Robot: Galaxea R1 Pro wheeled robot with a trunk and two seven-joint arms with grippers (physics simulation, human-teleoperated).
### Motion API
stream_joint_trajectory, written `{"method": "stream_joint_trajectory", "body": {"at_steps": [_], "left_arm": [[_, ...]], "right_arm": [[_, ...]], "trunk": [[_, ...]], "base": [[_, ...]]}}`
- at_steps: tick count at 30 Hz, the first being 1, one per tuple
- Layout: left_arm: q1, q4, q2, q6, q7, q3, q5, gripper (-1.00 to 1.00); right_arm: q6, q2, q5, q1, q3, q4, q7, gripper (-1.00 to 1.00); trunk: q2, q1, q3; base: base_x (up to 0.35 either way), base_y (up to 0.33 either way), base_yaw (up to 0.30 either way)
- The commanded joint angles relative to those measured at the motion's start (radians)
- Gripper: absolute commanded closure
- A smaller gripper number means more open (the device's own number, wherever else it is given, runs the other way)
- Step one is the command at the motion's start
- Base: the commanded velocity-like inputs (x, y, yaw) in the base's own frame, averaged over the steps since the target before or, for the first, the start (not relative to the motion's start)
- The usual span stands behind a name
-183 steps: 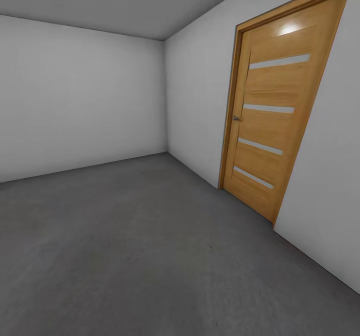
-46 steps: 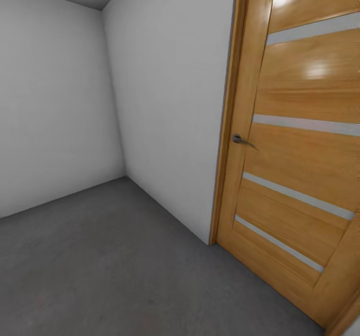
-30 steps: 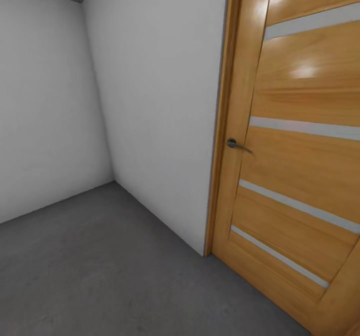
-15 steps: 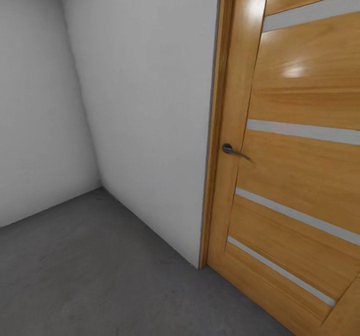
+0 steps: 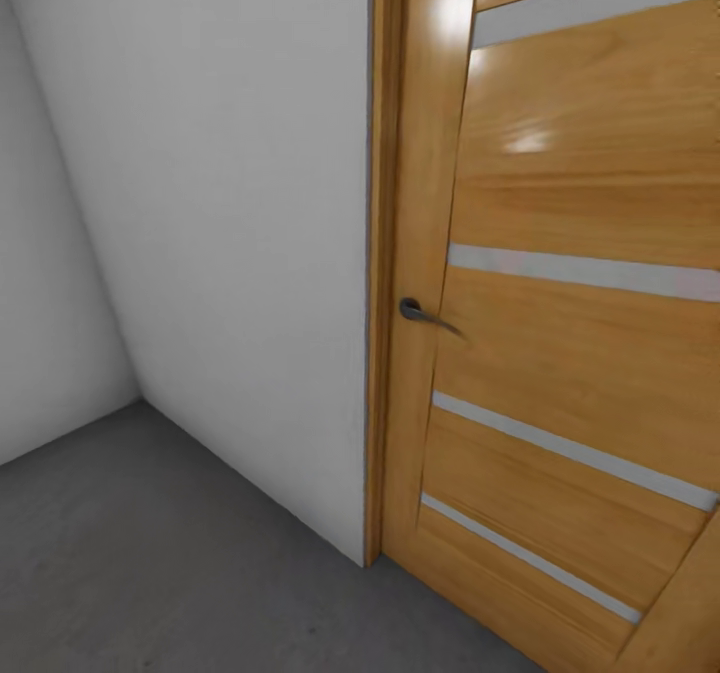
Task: Move the two storage containers from the living room to the garage. In the garage, place one container on the floor and stack the other container on top of it (either order is fine).
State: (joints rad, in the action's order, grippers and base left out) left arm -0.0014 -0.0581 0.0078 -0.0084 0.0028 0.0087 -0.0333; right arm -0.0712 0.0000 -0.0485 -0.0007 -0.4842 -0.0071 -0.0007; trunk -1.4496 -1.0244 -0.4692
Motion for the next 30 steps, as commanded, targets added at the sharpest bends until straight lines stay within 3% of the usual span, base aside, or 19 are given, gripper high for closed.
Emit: {"method": "stream_joint_trajectory", "body": {"at_steps": [1,17,30], "left_arm": [[0.0,0.0,0.0,-0.001,0.0,0.0,-0.003,-1.0],[0.0,0.0,0.003,-0.004,0.0,0.0,-0.002,-1.0],[0.0,0.0,0.002,-0.004,0.0,0.001,-0.002,-1.0]], "right_arm": [[-0.002,0.0,-0.005,0.0,-0.005,0.0,0.0,-1.0],[-0.002,0.0,-0.004,0.0,-0.005,-0.001,-0.001,-1.0],[-0.002,0.001,-0.004,0.0,-0.004,0.0,0.0,-1.0]], "trunk": [[0.0,-0.001,-0.001],[0.0,-0.001,-0.001],[0.0,-0.001,-0.001]], "base": [[0.323,0.0,-0.278],[0.313,0.0,-0.255],[0.03,0.0,-0.121]]}}
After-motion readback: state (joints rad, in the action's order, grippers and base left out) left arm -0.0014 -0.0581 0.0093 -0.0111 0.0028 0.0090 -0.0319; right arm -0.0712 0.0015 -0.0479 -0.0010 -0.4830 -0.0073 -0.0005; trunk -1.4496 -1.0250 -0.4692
